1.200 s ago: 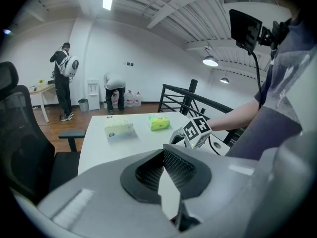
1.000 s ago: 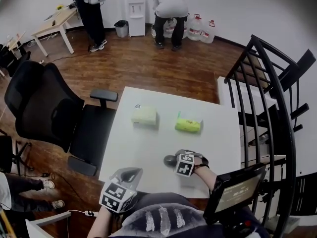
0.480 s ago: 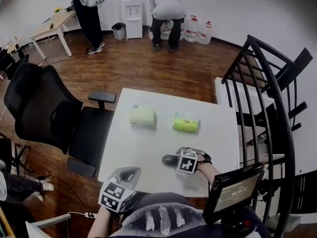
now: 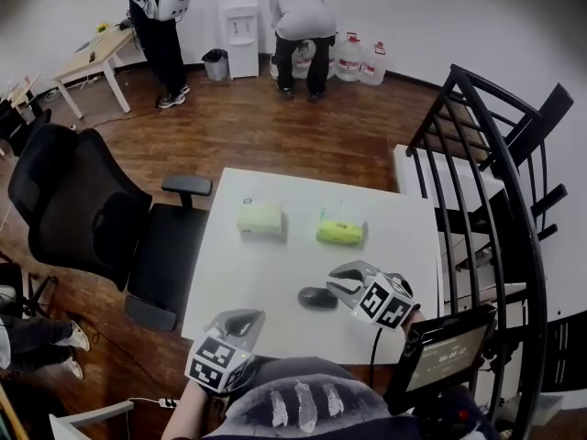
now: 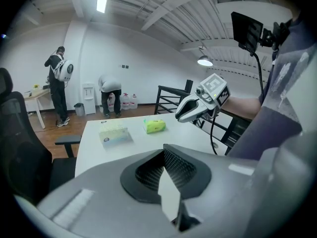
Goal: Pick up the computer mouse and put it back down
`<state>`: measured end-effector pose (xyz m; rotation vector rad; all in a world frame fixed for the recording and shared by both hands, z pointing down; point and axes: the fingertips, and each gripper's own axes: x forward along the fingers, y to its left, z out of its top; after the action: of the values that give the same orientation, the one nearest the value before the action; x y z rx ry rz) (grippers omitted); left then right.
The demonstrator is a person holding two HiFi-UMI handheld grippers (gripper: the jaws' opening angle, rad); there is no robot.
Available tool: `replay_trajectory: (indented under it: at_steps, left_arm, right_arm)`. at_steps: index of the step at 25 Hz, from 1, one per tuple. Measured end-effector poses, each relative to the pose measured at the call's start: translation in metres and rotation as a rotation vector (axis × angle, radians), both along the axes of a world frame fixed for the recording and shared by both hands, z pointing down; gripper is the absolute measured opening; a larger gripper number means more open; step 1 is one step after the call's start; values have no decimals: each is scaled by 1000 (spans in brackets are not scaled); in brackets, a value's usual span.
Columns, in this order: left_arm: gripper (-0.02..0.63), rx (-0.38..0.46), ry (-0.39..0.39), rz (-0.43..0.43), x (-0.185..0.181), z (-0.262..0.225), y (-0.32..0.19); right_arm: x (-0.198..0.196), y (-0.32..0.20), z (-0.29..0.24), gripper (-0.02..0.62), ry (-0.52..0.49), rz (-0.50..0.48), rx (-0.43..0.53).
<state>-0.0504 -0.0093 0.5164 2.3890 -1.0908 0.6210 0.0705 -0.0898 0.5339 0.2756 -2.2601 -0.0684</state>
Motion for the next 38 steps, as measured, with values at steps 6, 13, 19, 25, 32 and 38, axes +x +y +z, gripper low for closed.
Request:
replay_trajectory:
  at_steps: [6, 13, 19, 25, 32, 38]
  left_arm:
    - [16, -11, -5, 16, 1, 1, 5]
    - [15, -9, -4, 18, 3, 2, 8]
    - [15, -6, -2, 11, 1, 3, 5]
    - [15, -8, -2, 17, 1, 3, 3]
    - [15, -14, -4, 17, 0, 6, 1]
    - [16, -17, -11, 21, 1, 7, -2]
  right_arm:
    - [-9, 32, -29, 3, -203, 41, -101]
    - [-17, 38, -34, 3, -322, 91, -126]
    - [-22, 38, -24, 3, -281, 84, -107]
    - [-22, 34, -21, 3, -269, 92, -99]
    - [-18, 30, -14, 3, -255, 100, -94]
    - [-12, 26, -10, 3, -241, 112, -92]
